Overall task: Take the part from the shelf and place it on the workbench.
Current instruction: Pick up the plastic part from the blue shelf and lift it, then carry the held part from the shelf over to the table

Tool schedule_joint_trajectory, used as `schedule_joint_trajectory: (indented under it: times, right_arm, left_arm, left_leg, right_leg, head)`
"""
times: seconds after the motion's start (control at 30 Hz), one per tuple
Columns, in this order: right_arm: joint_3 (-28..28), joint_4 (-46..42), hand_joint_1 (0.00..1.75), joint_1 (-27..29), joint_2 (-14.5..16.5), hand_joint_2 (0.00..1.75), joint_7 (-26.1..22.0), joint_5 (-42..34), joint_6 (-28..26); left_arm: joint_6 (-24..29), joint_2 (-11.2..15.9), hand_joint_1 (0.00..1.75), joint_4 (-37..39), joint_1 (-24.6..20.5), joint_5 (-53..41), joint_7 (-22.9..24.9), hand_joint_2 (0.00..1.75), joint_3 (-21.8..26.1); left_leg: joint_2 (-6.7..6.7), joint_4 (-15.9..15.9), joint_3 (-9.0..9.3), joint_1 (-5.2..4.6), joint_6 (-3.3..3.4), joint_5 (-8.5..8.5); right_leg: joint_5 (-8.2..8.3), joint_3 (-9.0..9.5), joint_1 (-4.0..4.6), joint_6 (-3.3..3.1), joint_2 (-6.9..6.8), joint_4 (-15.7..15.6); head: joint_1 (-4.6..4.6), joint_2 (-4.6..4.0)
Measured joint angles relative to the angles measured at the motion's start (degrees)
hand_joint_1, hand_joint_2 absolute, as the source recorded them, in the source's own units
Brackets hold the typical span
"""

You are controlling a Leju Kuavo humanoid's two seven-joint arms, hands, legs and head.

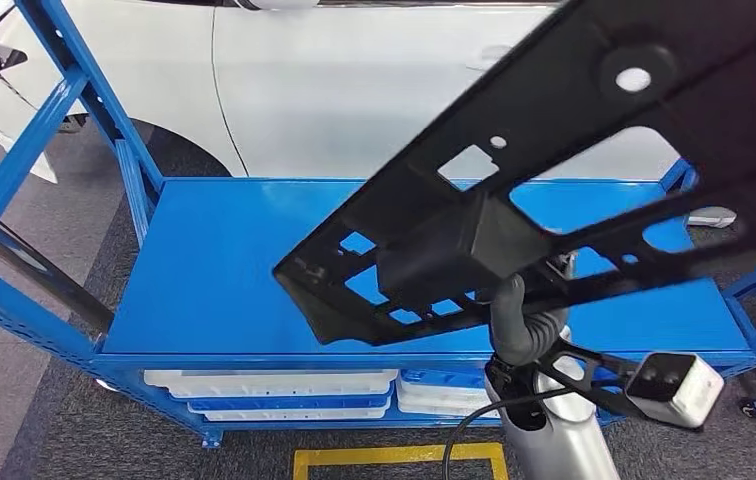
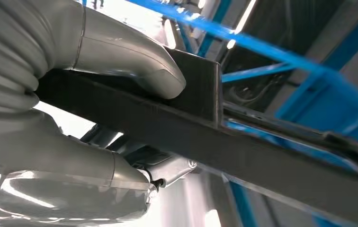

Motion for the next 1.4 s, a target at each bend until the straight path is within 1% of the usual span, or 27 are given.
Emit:
schedule_joint_trajectory:
  times: [0.07, 0.17, 0.23, 0.3, 0.33, 0.37, 0.4, 0.47, 0.53, 0.67, 0.7, 0.73, 0.8, 0.83, 0.87, 0.9, 0.93, 0.97, 1.03, 1.07, 1.1, 1.17, 1.2, 1.23, 1.33, 1.37, 1.4]
  right_arm:
    - [0.0, -2.8, 1.75, 1.1, 0.0, 1.75, 0.0, 1.4, 2.4]
    - [0.6, -5.7, 1.75, 2.4, 0.0, 1.75, 0.0, 2.8, 4.5]
    - [1.2, -6.8, 1.75, 2.6, 0.0, 1.75, 0.0, 3.6, 4.7]
    - [1.8, -7.2, 1.75, 2.7, 0.0, 1.75, 0.0, 4.4, 4.1]
    - [2.2, -7.2, 1.75, 2.7, -0.1, 1.75, 0.0, 5.1, 3.6]
    - [2.7, -7.2, 1.75, 2.7, -0.1, 1.75, 0.0, 6.1, 2.6]
    - [3.3, -7.2, 1.75, 2.7, -0.1, 1.75, 0.0, 7.3, 1.4]
    - [4.9, -7.2, 1.75, 2.7, -0.3, 1.75, 0.0, 9.5, -1.5]
    - [6.5, -7.2, 1.75, 2.6, -0.6, 1.75, 0.0, 10.6, -3.5]
    - [9.7, -5.2, 1.75, 1.1, -1.5, 1.75, 0.0, 11.0, -7.1]
    - [10.7, -4.1, 1.75, 0.5, -1.8, 1.75, 0.0, 10.8, -8.1]
    - [11.7, -2.7, 1.75, 0.0, -2.2, 1.75, 0.0, 10.5, -9.0]
    - [13.6, -0.2, 1.75, -0.3, -2.9, 1.75, 0.0, 9.8, -9.7]
    - [14.2, 0.8, 1.75, -0.2, -3.1, 1.75, 0.0, 9.5, -9.8]
    - [14.5, 1.5, 1.75, -0.2, -3.2, 1.75, 0.0, 9.1, -9.7]
    - [14.6, 2.0, 1.75, -0.1, -3.4, 1.75, 0.0, 8.7, -9.5]
    - [14.7, 2.4, 1.75, -0.1, -3.5, 1.75, 0.0, 8.3, -9.1]
    - [14.7, 2.7, 1.75, -0.2, -3.6, 1.75, 0.0, 7.9, -8.7]
    - [14.6, 3.2, 1.75, -0.2, -3.6, 1.75, 0.0, 7.4, -7.7]
    - [14.5, 3.3, 1.75, -0.2, -3.6, 1.75, 0.0, 7.3, -7.4]
    - [14.3, 3.5, 1.75, -0.2, -3.6, 1.75, 0.0, 7.2, -7.0]
    - [13.6, 3.8, 1.75, -0.1, -3.6, 1.75, 0.0, 7.1, -6.2]
    - [13.2, 4.0, 1.75, 0.0, -3.6, 1.75, 0.0, 7.1, -5.9]
    - [12.8, 4.1, 1.75, 0.0, -3.5, 1.75, 0.0, 7.1, -5.7]
    - [11.7, 4.4, 1.75, 0.7, -3.4, 1.75, 0.0, 7.2, -5.4]
    - [11.4, 4.4, 1.75, 1.1, -3.4, 1.75, 0.0, 7.2, -5.3]
    - [10.9, 4.4, 1.75, 1.4, -3.4, 1.75, 0.0, 7.2, -5.2]
  left_arm:
    - [0.8, -0.2, 0.00, 0.0, 0.0, -0.6, 1.5, 1.75, 0.0]
    - [1.7, -0.2, 0.00, 0.0, 0.1, -1.1, 3.4, 1.75, 0.1]
    - [2.3, -0.2, 0.00, 0.0, 0.1, -1.4, 4.3, 1.75, 0.2]
    - [2.8, -0.2, 0.00, 0.0, 0.1, -1.5, 5.1, 1.75, 0.2]
    - [2.9, -0.2, 0.00, 0.0, 0.1, -1.7, 5.5, 1.75, 0.3]
    - [3.0, -0.2, 0.00, 0.0, 0.1, -1.9, 6.0, 1.75, 0.3]
    - [3.2, -0.2, 0.00, 0.0, 0.1, -2.1, 6.4, 1.75, 0.4]
    - [3.5, -0.2, 0.00, 0.0, -0.1, -2.6, 7.0, 1.75, 0.4]
    - [3.7, -0.2, 0.00, 0.0, -0.2, -2.9, 7.2, 1.75, 0.4]
    - [4.2, -0.2, 0.00, 0.0, -0.1, -3.7, 7.8, 1.75, 0.5]
    - [4.4, -0.2, 0.00, 0.0, -0.2, -3.9, 7.9, 1.75, 0.6]
    - [4.5, -0.3, 0.00, 0.0, -0.3, -4.2, 7.8, 1.75, 0.6]
    - [4.5, -0.3, 0.00, 0.0, -0.4, -4.5, 7.4, 1.75, 0.8]
    - [4.5, -0.3, 0.00, 0.0, -0.4, -4.6, 7.1, 1.75, 0.9]
    - [4.5, -0.3, 0.00, 0.0, -0.3, -4.7, 6.9, 1.75, 1.0]
    - [4.6, -0.3, 0.00, 0.0, -0.2, -4.7, 6.8, 1.75, 1.1]
    - [4.6, -0.3, 0.00, 0.0, -0.1, -4.8, 6.8, 1.75, 1.2]
    - [4.7, -0.3, 0.00, 0.0, 0.0, -4.8, 6.7, 1.75, 1.2]
    - [4.8, -0.5, 0.00, 0.0, 0.0, -4.8, 6.7, 1.75, 1.2]
    - [5.0, -0.6, 0.00, 0.0, 0.0, -4.8, 6.8, 1.75, 1.3]
    - [5.2, -0.6, 0.00, 0.0, 0.0, -4.9, 6.8, 1.75, 1.3]
    - [5.6, -0.6, 0.00, 0.0, 0.1, -5.0, 6.9, 1.75, 1.4]
    - [5.8, -0.6, 0.00, 0.0, 0.2, -5.1, 6.9, 1.75, 1.5]
    - [5.9, -0.6, 0.00, 0.0, 0.3, -5.2, 7.0, 1.75, 1.5]
    - [6.0, -0.5, 0.00, 0.0, 0.4, -5.5, 7.0, 1.75, 1.6]
    - [6.0, -0.5, 0.00, 0.0, 0.4, -5.6, 7.0, 1.75, 1.7]
    - [6.1, -0.5, 0.00, 0.0, 0.4, -5.6, 7.0, 1.75, 1.7]
  left_leg:
    - [0.00, 0.0, -0.05, -0.07, -0.51, 0.10]
    - [0.07, 0.4, -0.17, -0.10, -1.41, -0.56]
    - [0.14, 4.6, -1.61, -0.07, -1.79, -4.06]
    - [0.17, 11.8, -3.97, 0.01, -2.12, -8.51]
    - [0.17, 14.2, -4.53, 0.04, -2.27, -9.65]
    - [0.18, 14.7, -4.18, 0.06, -2.37, -9.75]
    - [0.18, 13.0, -2.74, 0.10, -2.43, -8.88]
    - [0.18, 5.3, 2.13, 0.23, -2.35, -6.33]
    - [0.03, 0.0, 4.98, 0.11, -1.91, -4.96]
    - [0.12, -0.6, 4.35, -0.19, -0.42, -3.37]
    - [0.26, -0.8, 3.89, -0.14, -0.02, -2.71]
    - [0.40, -0.9, 3.28, -0.06, 0.32, -2.02]
    - [0.51, -0.8, 1.79, -0.06, 0.70, -0.83]
    - [0.52, -0.7, 0.96, -0.09, 0.72, -0.25]
    - [0.53, -0.6, 0.13, -0.12, 0.69, 0.31]
    - [0.52, -0.5, -0.67, -0.15, 0.62, 0.83]
    - [0.50, -0.5, -1.39, -0.19, 0.51, 1.34]
    - [0.48, -0.4, -1.96, -0.22, 0.39, 1.81]
    - [0.45, -0.5, -2.73, -0.31, -0.04, 2.73]
    - [0.45, -0.6, -2.89, -0.26, -0.35, 3.19]
    - [0.47, -0.8, -2.98, -0.19, -0.72, 3.70]
    - [0.42, -1.0, -3.11, -0.09, -1.43, 4.24]
    - [0.38, -0.4, -3.43, -0.10, -1.66, 3.38]
    - [0.35, 1.3, -4.03, -0.10, -1.86, 1.38]
    - [0.36, 11.8, -6.64, 0.06, -2.33, -6.71]
    - [0.36, 14.6, -6.85, 0.09, -2.50, -7.61]
    - [0.37, 15.7, -6.25, 0.12, -2.63, -7.25]
  right_leg:
    - [0.56, 1.06, 0.32, -0.41, 0.03, -2.5]
    - [1.24, 1.03, -0.06, -0.96, -0.13, -3.2]
    - [1.90, 0.87, -0.35, -1.52, -0.36, -3.8]
    - [2.41, 0.24, -0.28, -1.78, -0.43, -3.8]
    - [2.68, -0.16, -0.25, -1.76, -0.45, -3.7]
    - [2.98, -0.62, -0.26, -1.70, -0.47, -3.6]
    - [3.27, -1.09, -0.30, -1.59, -0.45, -3.4]
    - [3.80, -2.01, -0.33, -1.17, -0.40, -2.9]
    - [4.27, -2.56, -0.21, -0.56, -0.37, -2.4]
    - [5.27, -2.98, -0.42, 0.78, -0.21, -2.5]
    - [4.16, -3.46, -0.51, 1.11, -0.14, -1.7]
    - [2.04, -4.26, -0.63, 1.40, -0.10, 0.3]
    - [-3.86, -6.37, -0.82, 1.88, -0.11, 7.5]
    - [-5.85, -7.08, -0.86, 2.04, -0.12, 11.1]
    - [-6.64, -7.07, -0.87, 2.11, -0.12, 13.4]
    - [-6.21, -5.98, -0.85, 2.04, -0.11, 13.5]
    - [-5.09, -3.78, -0.81, 1.80, -0.11, 11.4]
    - [-3.97, -0.67, -0.67, 1.39, -0.10, 7.6]
    - [-3.40, 5.01, -0.20, 0.44, -0.13, -0.5]
    - [-3.48, 6.43, 0.07, 0.09, -0.13, -2.8]
    - [-3.52, 6.78, 0.26, -0.18, -0.14, -3.8]
    - [-2.36, 6.32, 0.20, -0.77, -0.29, -4.4]
    - [-1.70, 5.98, 0.05, -1.16, -0.43, -4.7]
    - [-0.96, 5.49, -0.10, -1.53, -0.56, -5.0]
    - [0.98, 3.19, -0.02, -2.05, -0.76, -5.1]
    - [1.61, 2.27, 0.02, -2.02, -0.81, -4.9]
    - [2.22, 1.30, 0.03, -1.93, -0.85, -4.7]
  head:
    - [0.01, 0.01]
    - [0.07, 0.01]
    - [-0.09, 0.01]
    - [-0.21, 0.01]
    - [-0.20, 0.00]
    - [-0.21, 0.00]
    - [-0.22, 0.00]
    - [-0.23, 0.01]
    - [-0.15, 0.01]
    - [-0.16, 0.00]
    - [-0.17, 0.00]
    - [-0.16, 0.00]
    - [-0.10, 0.00]
    - [-0.10, 0.01]
    - [-0.10, 0.01]
    - [-0.09, 0.01]
    - [-0.09, 0.01]
    - [-0.09, 0.01]
    - [-0.15, 0.01]
    - [-0.09, 0.01]
    - [-0.03, 0.01]
    - [0.13, 0.01]
    - [0.08, 0.01]
    - [-0.05, 0.01]
    - [-0.37, 0.00]
    - [-0.36, -0.01]
    - [-0.40, 0.00]
